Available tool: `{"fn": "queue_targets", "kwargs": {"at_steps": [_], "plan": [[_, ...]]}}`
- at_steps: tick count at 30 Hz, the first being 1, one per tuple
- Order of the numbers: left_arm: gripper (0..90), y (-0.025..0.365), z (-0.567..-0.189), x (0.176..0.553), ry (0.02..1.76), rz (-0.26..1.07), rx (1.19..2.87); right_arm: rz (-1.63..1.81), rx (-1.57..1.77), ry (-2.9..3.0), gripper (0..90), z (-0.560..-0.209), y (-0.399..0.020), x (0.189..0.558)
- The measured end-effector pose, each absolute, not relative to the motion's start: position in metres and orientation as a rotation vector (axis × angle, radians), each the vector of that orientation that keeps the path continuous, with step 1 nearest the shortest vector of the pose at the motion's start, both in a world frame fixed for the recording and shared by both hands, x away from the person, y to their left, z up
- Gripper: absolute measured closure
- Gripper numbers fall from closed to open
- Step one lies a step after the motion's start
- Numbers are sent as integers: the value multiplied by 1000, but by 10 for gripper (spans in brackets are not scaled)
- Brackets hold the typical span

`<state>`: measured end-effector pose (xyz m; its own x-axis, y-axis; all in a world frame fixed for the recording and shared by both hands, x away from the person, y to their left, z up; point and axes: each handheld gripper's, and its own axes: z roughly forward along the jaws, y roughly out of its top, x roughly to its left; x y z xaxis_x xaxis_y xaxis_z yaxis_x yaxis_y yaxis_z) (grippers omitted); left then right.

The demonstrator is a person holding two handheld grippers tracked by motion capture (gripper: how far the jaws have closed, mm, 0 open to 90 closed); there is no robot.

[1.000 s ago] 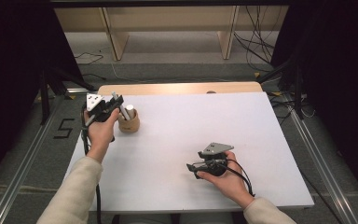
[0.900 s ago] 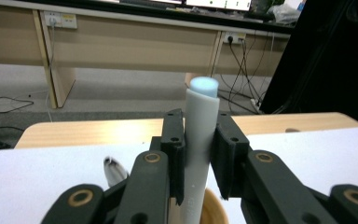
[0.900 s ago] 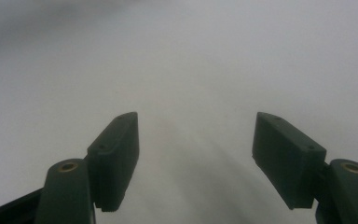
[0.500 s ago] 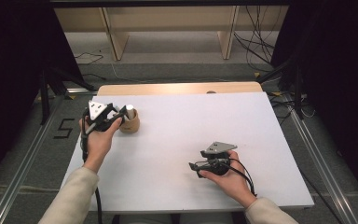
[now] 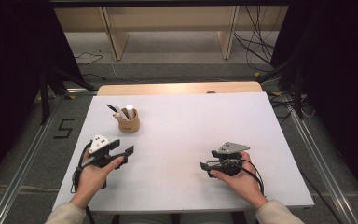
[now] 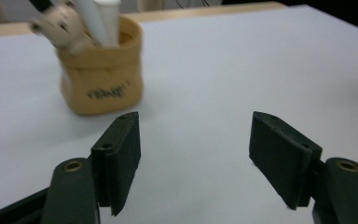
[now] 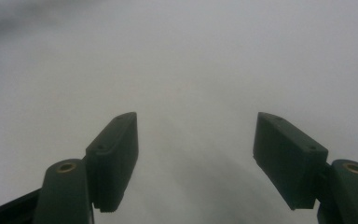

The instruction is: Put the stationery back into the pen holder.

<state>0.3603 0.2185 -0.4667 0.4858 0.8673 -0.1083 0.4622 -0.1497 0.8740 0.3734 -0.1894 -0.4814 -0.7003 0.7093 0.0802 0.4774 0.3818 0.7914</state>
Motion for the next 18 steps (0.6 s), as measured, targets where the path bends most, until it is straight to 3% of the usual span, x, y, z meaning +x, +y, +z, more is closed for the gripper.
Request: {"fn": "queue_targets", "kwargs": {"at_steps": [7,18], "plan": [[315,205,-476,343,1004,498,1864,1211,1057,2367,313,-482,-200,370],[288,204,-481,337,981,507,1909,1214,1056,2368,287,-484,-205,366]]}}
